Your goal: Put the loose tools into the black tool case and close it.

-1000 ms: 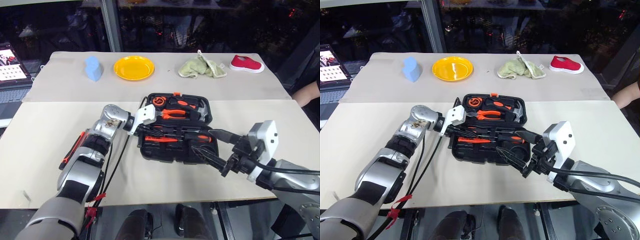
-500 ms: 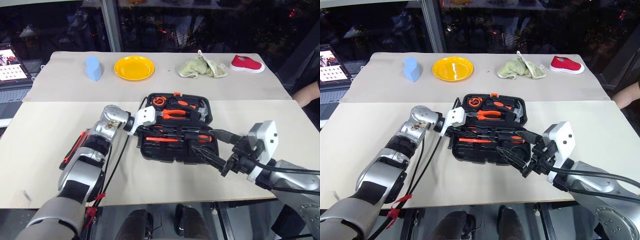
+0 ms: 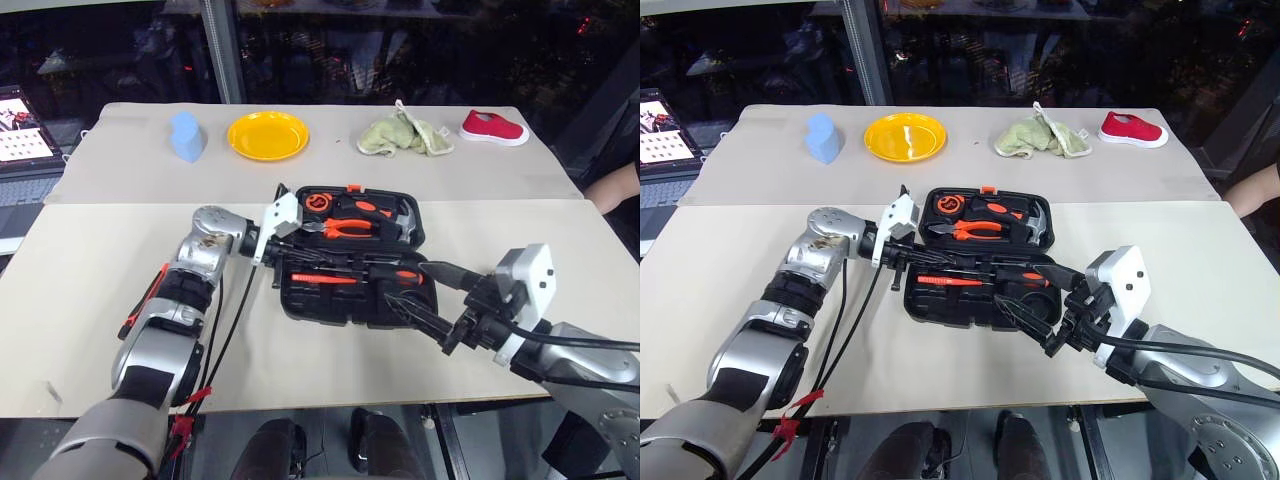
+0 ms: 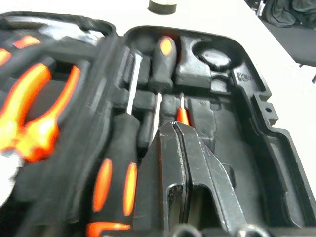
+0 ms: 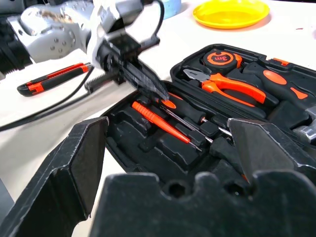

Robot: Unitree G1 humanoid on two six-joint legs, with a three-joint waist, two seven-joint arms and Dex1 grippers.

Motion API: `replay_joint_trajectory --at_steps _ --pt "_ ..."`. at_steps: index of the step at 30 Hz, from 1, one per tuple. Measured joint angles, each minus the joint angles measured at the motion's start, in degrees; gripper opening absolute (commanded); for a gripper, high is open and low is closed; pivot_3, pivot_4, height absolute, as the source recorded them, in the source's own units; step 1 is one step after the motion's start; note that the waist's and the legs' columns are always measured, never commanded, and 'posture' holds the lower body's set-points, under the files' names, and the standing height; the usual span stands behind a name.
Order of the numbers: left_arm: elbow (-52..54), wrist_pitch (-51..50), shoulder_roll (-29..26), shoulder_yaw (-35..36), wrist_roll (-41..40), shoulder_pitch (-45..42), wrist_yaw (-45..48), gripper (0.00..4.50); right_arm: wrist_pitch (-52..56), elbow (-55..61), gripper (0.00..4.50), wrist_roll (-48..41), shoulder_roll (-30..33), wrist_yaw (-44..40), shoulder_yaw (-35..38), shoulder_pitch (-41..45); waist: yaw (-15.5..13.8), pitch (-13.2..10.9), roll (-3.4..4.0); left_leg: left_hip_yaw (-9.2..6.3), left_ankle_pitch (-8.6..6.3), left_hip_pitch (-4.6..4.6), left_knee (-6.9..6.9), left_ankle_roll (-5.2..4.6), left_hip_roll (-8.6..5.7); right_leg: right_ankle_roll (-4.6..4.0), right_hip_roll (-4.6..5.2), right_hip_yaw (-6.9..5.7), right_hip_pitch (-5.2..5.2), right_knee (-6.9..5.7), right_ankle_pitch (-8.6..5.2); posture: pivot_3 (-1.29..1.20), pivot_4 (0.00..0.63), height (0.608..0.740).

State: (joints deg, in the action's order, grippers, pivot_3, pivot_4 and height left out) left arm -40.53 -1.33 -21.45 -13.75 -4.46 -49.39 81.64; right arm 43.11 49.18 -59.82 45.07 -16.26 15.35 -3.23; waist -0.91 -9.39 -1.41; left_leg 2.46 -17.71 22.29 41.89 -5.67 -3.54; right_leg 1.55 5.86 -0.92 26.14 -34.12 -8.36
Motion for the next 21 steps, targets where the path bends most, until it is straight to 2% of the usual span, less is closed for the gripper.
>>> replay_joint_trajectory --at_steps 14,17,21 --pt "-1.2 6.3 -1.1 -1.6 2.4 0.8 -2.3 0.02 0.0 0.0 4.5 0.0 0.0 0.1 -0.3 0.5 0.1 0.2 0.15 0.0 -0.13 -0.45 0.0 -0.23 0.09 -0.11 -0.02 0.02 -0.44 0.0 0.08 0.0 0.15 0.74" --pt "-1.6 5.6 -1.1 -0.8 2.0 0.8 -2.1 0.02 0.0 0.0 4.5 0.0 0.0 0.1 -0.6 0.6 0.2 0.2 0.15 0.0 -0.14 -0.76 0.0 -0.24 0.14 -0.1 -0.04 0.01 -0.77 0.06 0.07 0.0 0.15 0.74" --pt "1.1 0.8 -2.9 0.2 -0.2 1.9 -0.4 0.02 0.0 -0.1 4.5 0.0 0.0 -0.4 -1.1 0.9 0.3 0.1 0.13 0.0 -0.16 -0.68 -0.01 -0.27 0.16 -0.09 -0.15 -0.01 -0.66 0.08 0.06 0.0 0.15 0.74"
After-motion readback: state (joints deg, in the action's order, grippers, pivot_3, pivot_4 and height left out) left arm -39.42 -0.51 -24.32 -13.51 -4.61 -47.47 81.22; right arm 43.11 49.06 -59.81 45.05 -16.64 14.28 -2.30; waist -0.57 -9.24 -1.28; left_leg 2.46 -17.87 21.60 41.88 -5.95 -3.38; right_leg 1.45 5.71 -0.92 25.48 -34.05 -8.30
